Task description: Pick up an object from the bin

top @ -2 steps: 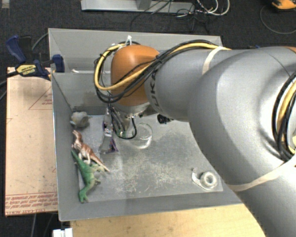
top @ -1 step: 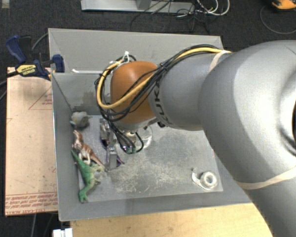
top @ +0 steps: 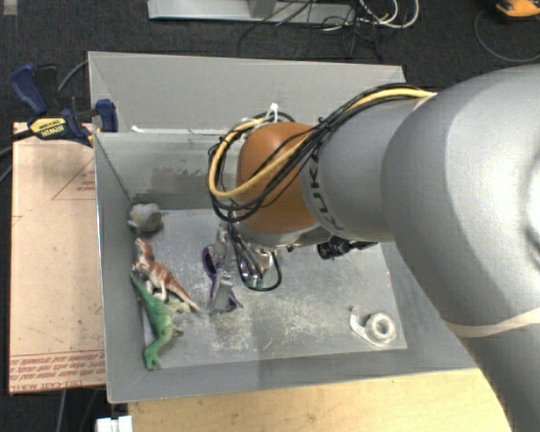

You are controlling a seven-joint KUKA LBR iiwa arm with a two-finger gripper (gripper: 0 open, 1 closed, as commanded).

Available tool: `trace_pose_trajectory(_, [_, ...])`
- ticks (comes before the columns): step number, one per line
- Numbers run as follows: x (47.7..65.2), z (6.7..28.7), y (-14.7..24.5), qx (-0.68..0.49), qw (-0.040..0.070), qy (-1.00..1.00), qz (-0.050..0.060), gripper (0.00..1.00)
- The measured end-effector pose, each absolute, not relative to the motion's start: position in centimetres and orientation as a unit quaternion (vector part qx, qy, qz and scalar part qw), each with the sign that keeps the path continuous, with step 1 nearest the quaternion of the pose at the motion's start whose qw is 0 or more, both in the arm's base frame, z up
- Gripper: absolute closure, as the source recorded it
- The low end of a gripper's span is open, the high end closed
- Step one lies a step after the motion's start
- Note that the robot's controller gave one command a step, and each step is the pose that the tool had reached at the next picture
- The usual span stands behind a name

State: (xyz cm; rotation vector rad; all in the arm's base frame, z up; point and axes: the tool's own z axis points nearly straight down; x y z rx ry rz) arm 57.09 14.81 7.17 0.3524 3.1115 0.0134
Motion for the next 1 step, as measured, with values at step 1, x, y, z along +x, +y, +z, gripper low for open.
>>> trace_pose_trajectory(1, [56.82,7.31,13.38,0.005,0.007,1.0,0.002,1.0])
